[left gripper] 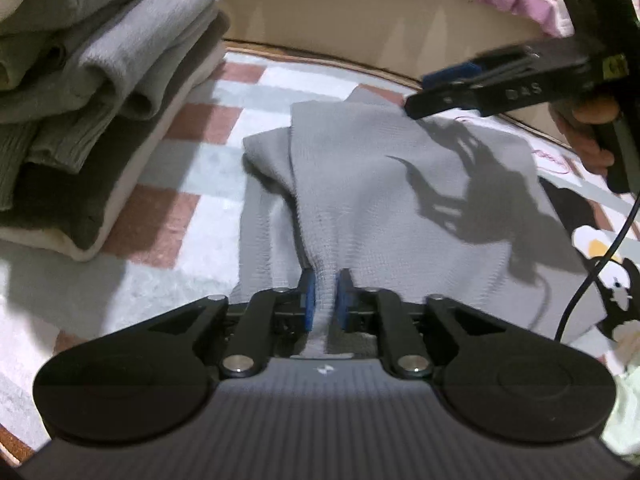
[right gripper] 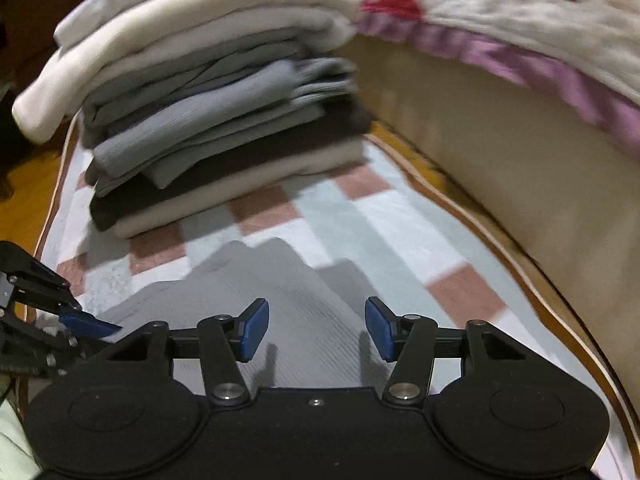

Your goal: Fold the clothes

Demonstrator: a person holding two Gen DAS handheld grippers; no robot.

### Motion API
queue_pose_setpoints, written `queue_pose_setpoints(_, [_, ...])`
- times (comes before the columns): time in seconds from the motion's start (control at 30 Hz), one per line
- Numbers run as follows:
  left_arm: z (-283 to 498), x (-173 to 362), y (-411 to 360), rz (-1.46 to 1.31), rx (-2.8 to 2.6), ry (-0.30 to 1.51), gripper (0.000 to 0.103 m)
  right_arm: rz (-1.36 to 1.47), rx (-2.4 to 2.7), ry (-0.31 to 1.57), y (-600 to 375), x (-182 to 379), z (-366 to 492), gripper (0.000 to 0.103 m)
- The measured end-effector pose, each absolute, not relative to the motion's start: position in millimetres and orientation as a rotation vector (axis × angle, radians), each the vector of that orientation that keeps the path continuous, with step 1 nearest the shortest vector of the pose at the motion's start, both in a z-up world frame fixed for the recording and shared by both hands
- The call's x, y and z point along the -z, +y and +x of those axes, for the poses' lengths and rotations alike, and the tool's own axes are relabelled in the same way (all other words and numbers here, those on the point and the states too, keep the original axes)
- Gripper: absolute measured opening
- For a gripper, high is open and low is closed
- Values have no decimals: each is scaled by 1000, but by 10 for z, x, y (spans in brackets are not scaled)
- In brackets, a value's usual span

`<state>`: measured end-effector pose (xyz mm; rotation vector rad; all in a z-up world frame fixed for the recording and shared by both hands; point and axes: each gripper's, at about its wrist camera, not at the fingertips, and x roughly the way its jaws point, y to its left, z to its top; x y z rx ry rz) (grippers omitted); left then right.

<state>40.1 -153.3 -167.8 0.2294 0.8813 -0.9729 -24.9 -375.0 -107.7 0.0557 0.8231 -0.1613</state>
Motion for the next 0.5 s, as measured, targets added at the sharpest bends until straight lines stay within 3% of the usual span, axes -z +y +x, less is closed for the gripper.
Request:
queue_pose_setpoints(0.13, [469,1693,-1478,158,1043,926,44,-41,132,856,-3644,1311,1,59])
queue_pose_setpoints(0.23, [478,1682,-1435,150,1071,950,44,-58,117,909,-3611,1488,23,54])
queue_pose_setpoints(0.3, [465,1642,-1392,162,1065,957,44,-68,108,880,-3576,1478,-98,12])
queue_pose_setpoints(0.5, [467,1596,-1367,161,1093,985,48,-83,175,740,-3455,1188,-562,9])
